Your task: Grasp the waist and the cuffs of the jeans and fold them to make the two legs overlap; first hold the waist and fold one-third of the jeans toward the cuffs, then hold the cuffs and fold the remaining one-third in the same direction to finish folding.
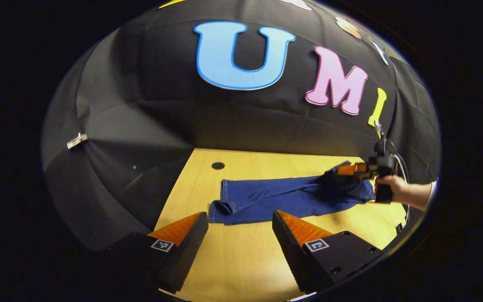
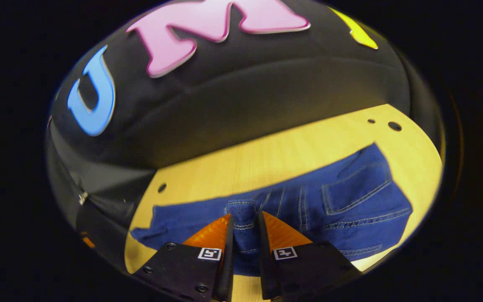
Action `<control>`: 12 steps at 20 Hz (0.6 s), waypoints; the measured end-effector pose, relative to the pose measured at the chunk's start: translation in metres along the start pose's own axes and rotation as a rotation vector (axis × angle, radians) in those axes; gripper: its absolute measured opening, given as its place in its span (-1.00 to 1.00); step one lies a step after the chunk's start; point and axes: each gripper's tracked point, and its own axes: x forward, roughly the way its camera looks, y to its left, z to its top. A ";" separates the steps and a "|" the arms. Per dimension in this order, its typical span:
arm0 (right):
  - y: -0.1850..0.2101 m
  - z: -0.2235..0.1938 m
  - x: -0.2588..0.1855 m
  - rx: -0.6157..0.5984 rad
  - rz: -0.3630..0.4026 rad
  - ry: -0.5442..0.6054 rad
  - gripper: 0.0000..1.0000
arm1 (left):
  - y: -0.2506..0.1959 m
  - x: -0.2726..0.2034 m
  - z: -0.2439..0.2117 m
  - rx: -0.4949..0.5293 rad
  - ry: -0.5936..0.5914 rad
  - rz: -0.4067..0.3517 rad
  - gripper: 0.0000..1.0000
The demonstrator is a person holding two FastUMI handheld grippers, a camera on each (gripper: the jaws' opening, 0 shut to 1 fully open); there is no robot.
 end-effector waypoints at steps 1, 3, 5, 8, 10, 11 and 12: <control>0.036 -0.032 0.035 -0.003 0.017 0.031 -0.60 | 0.002 0.003 -0.005 -0.025 0.015 0.004 0.94; 0.006 -0.053 0.002 0.049 0.102 0.108 0.02 | 0.001 0.010 -0.015 -0.077 0.047 0.000 0.94; 0.014 -0.047 -0.008 0.050 0.153 0.126 0.64 | -0.002 0.023 -0.025 -0.131 0.092 -0.016 0.94; 0.032 -0.026 -0.052 0.037 0.247 0.125 0.96 | -0.007 0.054 -0.035 -0.199 0.167 -0.033 0.94; 0.037 -0.006 -0.086 0.006 0.297 0.083 0.96 | -0.006 0.085 -0.036 -0.197 0.221 -0.023 0.94; 0.035 0.002 -0.104 -0.009 0.309 0.066 0.96 | -0.001 0.101 -0.038 -0.178 0.256 -0.005 0.94; 0.032 0.006 -0.117 -0.007 0.318 0.052 0.95 | 0.002 0.116 -0.042 -0.156 0.302 0.007 0.94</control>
